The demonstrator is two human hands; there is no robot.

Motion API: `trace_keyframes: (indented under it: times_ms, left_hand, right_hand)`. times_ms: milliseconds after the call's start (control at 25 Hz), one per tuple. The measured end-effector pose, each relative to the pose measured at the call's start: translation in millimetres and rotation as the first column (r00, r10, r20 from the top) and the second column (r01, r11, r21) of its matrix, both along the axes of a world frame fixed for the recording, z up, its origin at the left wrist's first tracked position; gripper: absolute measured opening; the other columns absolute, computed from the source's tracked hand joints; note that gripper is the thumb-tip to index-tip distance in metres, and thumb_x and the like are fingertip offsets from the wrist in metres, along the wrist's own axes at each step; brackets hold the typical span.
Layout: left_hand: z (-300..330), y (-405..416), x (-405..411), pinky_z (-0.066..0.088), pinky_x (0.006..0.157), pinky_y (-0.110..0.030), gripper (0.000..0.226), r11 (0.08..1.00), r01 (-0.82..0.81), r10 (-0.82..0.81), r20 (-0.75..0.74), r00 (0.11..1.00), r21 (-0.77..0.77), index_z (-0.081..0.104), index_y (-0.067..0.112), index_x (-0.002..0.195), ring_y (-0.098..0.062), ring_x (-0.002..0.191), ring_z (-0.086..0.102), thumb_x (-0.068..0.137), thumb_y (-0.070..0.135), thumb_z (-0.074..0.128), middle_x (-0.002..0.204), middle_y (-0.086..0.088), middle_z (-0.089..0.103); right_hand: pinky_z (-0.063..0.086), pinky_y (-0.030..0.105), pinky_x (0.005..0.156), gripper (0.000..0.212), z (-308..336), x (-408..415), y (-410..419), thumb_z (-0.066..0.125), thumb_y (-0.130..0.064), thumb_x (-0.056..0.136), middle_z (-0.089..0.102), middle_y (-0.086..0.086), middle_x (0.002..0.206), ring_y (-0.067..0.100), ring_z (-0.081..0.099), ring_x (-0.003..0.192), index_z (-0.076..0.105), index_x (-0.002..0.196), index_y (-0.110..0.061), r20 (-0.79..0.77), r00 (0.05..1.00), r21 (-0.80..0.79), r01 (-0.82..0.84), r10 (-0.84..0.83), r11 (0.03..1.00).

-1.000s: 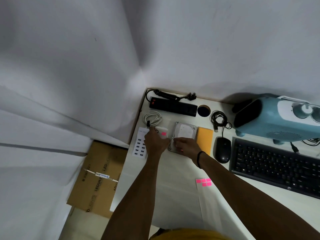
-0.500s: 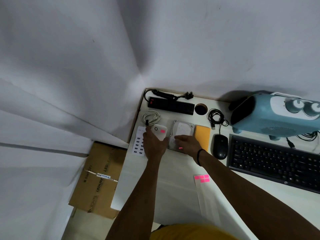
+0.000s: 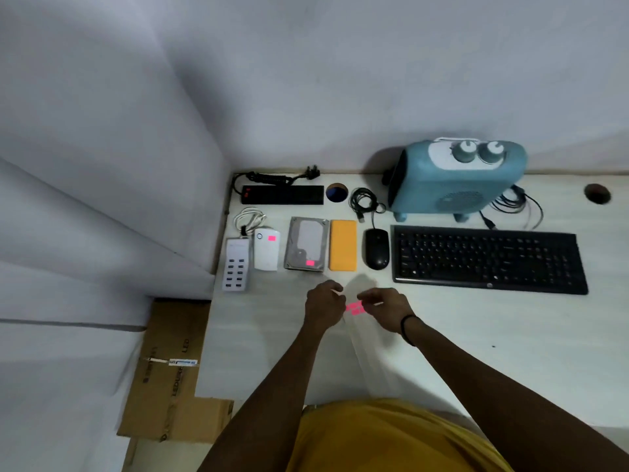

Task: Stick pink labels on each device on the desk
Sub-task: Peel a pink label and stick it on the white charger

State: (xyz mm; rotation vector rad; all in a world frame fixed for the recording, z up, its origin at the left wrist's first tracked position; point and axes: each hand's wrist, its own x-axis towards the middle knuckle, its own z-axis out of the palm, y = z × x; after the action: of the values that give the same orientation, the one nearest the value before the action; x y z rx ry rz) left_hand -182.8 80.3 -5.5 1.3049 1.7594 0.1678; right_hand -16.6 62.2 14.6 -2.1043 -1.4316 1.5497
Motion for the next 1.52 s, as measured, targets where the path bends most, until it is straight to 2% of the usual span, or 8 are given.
trace_keyframes:
  times_ms: [200,480,640,840,1040,1160,1240,1520]
  left_hand:
    - [-25.2,-22.7,16.8,0.051,0.094,-0.038,0.055,0.968,0.231,-0.244,-0.144,0.959,-0.102,0.046,0.018,0.138,-0.032,0.118,0.058,0.088,0.014,0.067,0.132,-0.014,0.048]
    - [-32.2,-30.7,23.7,0.049,0.096,-0.04,0.06,0.982,0.135,-0.159,-0.197,0.968,-0.129,0.045,0.005,0.134,-0.036,0.118,0.055,0.082,0.018,0.073,0.132,-0.02,0.048]
    - [-25.2,-34.7,19.0,0.06,0.083,-0.039,0.026,0.978,-0.188,0.192,0.035,0.981,-0.091,0.067,0.013,0.101,-0.026,0.096,0.068,0.077,0.008,0.077,0.105,-0.009,0.071]
    - [-3.5,-42.3,20.0,0.062,0.067,-0.026,0.02,0.821,-0.494,0.569,0.343,0.748,-0.285,0.076,0.002,0.1,-0.02,0.079,0.072,0.081,0.007,0.083,0.096,-0.01,0.076]
    - [19.4,-43.5,31.0,0.061,0.073,-0.031,0.016,0.826,-0.436,0.564,0.518,0.644,-0.357,0.076,0.004,0.099,-0.022,0.075,0.068,0.087,0.015,0.079,0.086,-0.01,0.073]
    - [28.3,-45.9,33.7,0.061,0.077,-0.03,0.014,0.845,-0.415,0.534,0.582,0.613,-0.337,0.075,0.001,0.103,-0.026,0.088,0.068,0.092,0.01,0.073,0.098,-0.014,0.072]
    - [33.1,-48.3,35.9,0.06,0.078,-0.028,0.017,0.879,-0.383,0.473,0.606,0.639,-0.283,0.073,-0.003,0.107,-0.026,0.093,0.069,0.094,0.006,0.07,0.101,-0.017,0.072]
    - [45.1,-67.0,60.0,0.059,0.078,-0.027,0.01,0.951,-0.304,0.289,0.535,0.794,-0.063,0.076,0.001,0.095,-0.019,0.082,0.069,0.095,0.007,0.068,0.085,-0.013,0.07]
  right_hand:
    - [0.045,0.028,0.1,0.052,-23.8,24.2,-58.2,0.058,-0.025,0.094,0.054,0.005,0.135,0.021,0.054,0.123,0.047,0.143,-0.036,0.23,0.89,-0.219,-0.347,0.393,0.912]
    - [0.044,0.042,0.102,0.068,-25.5,14.7,-73.6,0.055,-0.045,0.091,0.039,0.0,0.147,0.026,0.043,0.134,0.022,0.15,-0.049,0.386,0.741,-0.302,-0.462,0.55,0.834]
    - [0.046,0.038,0.1,0.054,-23.9,14.7,-69.5,0.059,-0.04,0.091,0.05,0.001,0.14,0.024,0.05,0.129,0.045,0.143,-0.039,0.345,0.821,-0.193,-0.411,0.454,0.891]
    - [0.048,0.023,0.077,0.016,-0.9,11.7,-50.2,0.068,-0.019,0.088,0.077,0.003,0.094,0.021,0.07,0.089,0.077,0.101,-0.017,0.263,0.965,0.312,-0.102,0.018,0.945]
    - [0.04,0.005,0.061,0.011,20.7,16.6,-29.9,0.072,-0.018,0.085,0.077,0.002,0.079,0.01,0.064,0.061,0.079,0.093,-0.016,0.169,0.984,0.395,-0.111,0.046,0.912]
    - [0.056,0.027,0.075,0.008,29.8,25.7,-24.4,0.075,-0.015,0.083,0.078,0.008,0.082,0.022,0.072,0.075,0.08,0.088,-0.011,0.118,0.989,0.449,-0.136,0.092,0.883]
    - [0.057,0.036,0.077,0.009,33.7,34.9,-24.4,0.077,-0.018,0.081,0.076,0.01,0.079,0.026,0.071,0.076,0.078,0.083,-0.009,0.09,0.987,0.476,-0.16,0.133,0.865]
    - [0.058,0.022,0.078,0.007,48.7,67.2,-28.9,0.075,-0.019,0.085,0.079,-0.004,0.084,0.007,0.071,0.074,0.082,0.087,-0.016,0.056,0.976,0.467,-0.212,0.21,0.859]
